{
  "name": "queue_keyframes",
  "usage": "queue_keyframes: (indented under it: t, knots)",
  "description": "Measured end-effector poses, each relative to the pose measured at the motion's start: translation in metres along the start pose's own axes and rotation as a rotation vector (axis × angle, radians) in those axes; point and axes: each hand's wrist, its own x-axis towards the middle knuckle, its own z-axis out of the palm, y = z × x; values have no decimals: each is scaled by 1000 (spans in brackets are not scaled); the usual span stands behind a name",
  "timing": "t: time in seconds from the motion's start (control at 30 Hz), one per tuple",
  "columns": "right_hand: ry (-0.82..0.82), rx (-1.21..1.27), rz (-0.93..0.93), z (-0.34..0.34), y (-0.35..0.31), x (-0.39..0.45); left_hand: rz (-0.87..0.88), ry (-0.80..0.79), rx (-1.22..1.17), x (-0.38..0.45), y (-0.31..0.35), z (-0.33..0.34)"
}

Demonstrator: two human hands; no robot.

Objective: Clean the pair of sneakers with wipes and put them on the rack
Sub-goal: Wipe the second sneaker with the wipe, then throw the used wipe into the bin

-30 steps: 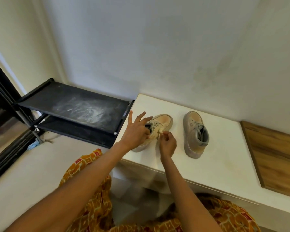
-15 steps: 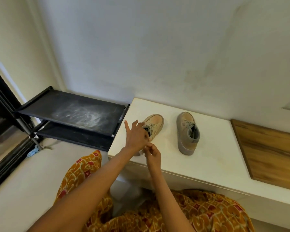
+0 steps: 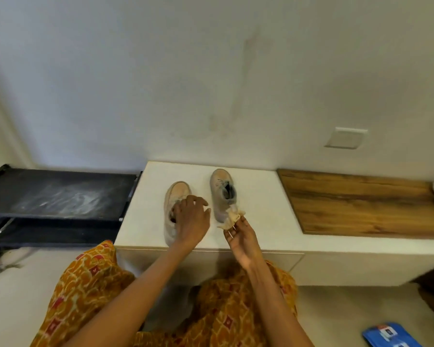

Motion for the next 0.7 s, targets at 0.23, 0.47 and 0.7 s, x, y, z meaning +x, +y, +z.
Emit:
queue_keyframes:
  t: [0.23, 0.47, 0.7]
  knots:
    - [90, -8, -245, -61, -68, -38, -343, -525, -1101, -33, 149, 23]
    - [466, -231, -265, -191, -79, -113, -652, -835, -973, -135, 225, 98]
    - [1142, -513, -10, -348, -12, -202, -824, -1182, -799, -273, 251, 155]
